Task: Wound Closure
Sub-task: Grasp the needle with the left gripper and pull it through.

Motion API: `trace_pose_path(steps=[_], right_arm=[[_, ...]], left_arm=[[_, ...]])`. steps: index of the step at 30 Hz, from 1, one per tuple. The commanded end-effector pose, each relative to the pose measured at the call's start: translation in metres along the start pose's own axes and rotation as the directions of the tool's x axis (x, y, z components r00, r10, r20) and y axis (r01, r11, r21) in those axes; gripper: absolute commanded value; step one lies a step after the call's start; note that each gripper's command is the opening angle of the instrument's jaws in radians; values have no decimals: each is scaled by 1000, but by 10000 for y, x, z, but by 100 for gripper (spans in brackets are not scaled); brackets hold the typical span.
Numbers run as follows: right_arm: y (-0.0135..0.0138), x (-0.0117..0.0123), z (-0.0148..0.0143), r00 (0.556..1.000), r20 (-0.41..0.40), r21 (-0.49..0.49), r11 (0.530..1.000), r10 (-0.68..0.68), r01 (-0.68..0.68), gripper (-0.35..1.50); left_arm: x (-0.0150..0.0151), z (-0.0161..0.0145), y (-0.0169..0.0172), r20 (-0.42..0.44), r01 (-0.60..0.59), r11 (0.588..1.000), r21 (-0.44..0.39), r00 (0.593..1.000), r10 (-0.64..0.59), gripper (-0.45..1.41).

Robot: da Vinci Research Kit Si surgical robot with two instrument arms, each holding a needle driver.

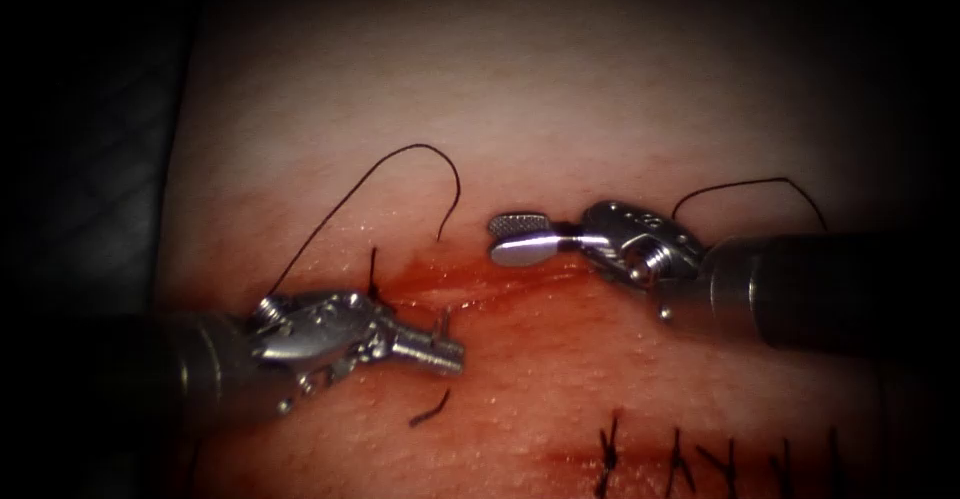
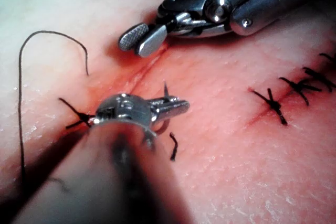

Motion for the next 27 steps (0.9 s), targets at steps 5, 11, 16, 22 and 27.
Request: trace_pose_path(steps=[5,11,16,22,27], right_arm=[[4,-10,3,1000,14,0,1000,0,0,19],[2,-14,-11,999,30,12,1000,25,-25,14],[-11,-21,-13,998,48,7,999,41,-42,17],[-20,-25,-13,997,47,6,998,60,-60,62],[-22,-26,-12,996,46,4,997,78,-78,78]], left_arm=[[5,4,8,-9,-118,992,-53,993,117,-45],[19,6,45,-20,-467,884,13,884,467,-45],[53,-5,69,-17,-683,715,153,721,693,-45],[96,-34,64,-29,-753,591,289,610,792,-45],[137,-56,45,-12,-773,522,361,556,831,-45]])
